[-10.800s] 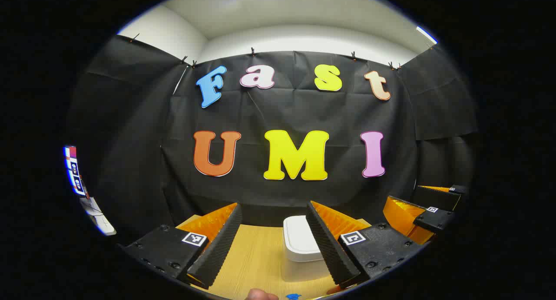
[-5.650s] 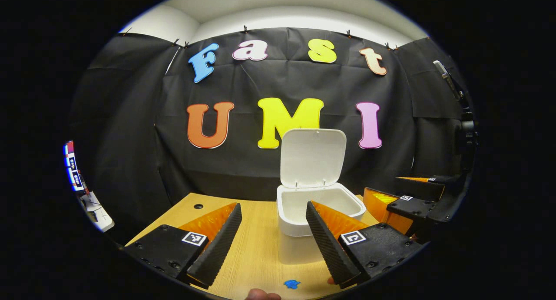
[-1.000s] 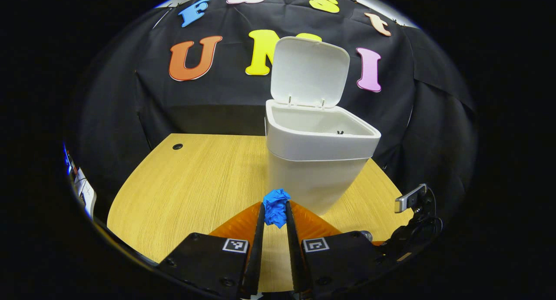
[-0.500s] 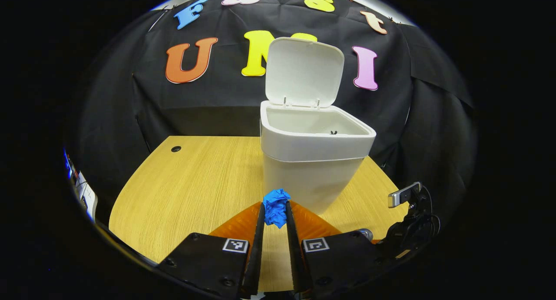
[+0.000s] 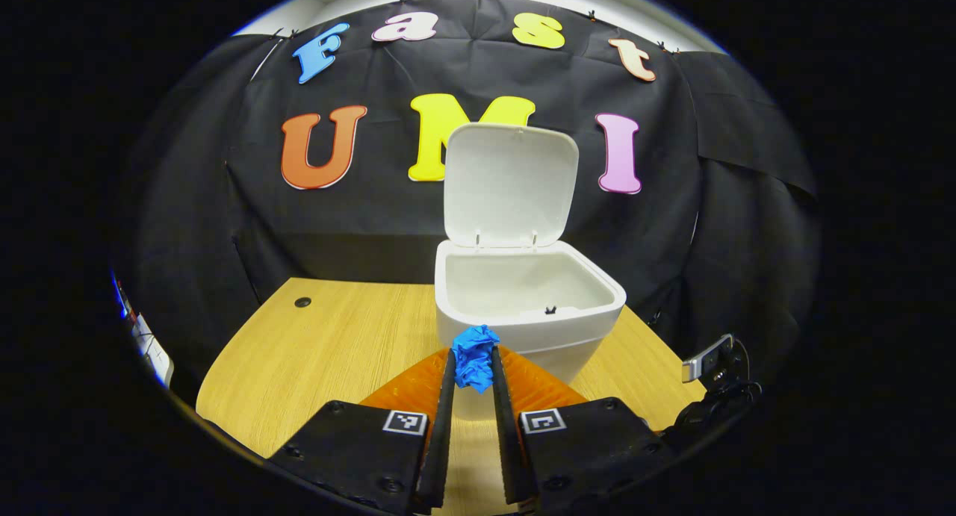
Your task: Press the lid of the desktop garbage bin to open it, pick up the crumpled paper on the desktop and throw it into the bin, then pick up the pop can on the desktop and drop it into the bin, and finally close the garbage bin lid.
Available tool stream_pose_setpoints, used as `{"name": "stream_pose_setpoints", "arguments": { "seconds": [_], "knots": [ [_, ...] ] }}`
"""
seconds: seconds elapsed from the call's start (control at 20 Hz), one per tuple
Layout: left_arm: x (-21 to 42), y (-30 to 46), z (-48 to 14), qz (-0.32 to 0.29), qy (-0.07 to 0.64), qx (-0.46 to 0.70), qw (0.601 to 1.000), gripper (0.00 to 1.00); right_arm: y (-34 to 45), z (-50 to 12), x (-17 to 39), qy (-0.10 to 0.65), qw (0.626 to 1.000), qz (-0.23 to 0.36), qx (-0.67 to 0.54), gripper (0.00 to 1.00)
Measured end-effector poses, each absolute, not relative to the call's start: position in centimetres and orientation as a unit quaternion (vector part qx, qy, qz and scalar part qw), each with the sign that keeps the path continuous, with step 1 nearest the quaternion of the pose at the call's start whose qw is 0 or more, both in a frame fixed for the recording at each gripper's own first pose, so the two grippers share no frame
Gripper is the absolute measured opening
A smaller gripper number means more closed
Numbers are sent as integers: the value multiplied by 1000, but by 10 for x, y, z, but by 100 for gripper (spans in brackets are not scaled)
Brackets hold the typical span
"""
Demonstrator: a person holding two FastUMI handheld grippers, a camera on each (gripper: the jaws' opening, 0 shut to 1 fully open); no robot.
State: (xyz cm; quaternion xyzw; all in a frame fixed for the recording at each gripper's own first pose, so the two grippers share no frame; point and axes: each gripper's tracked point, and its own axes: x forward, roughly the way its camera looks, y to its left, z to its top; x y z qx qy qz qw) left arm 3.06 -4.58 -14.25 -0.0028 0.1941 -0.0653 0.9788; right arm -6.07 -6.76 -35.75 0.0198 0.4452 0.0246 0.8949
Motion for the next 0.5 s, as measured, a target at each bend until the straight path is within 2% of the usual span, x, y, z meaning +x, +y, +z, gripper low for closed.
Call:
{"name": "stream_pose_setpoints", "arguments": {
  "seconds": [0.5],
  "knots": [
    [102, -66, -109, -61, 152, -3, 987, 31, -110, -293, -43, 403, 915, 5, 19, 81]
  ]
}}
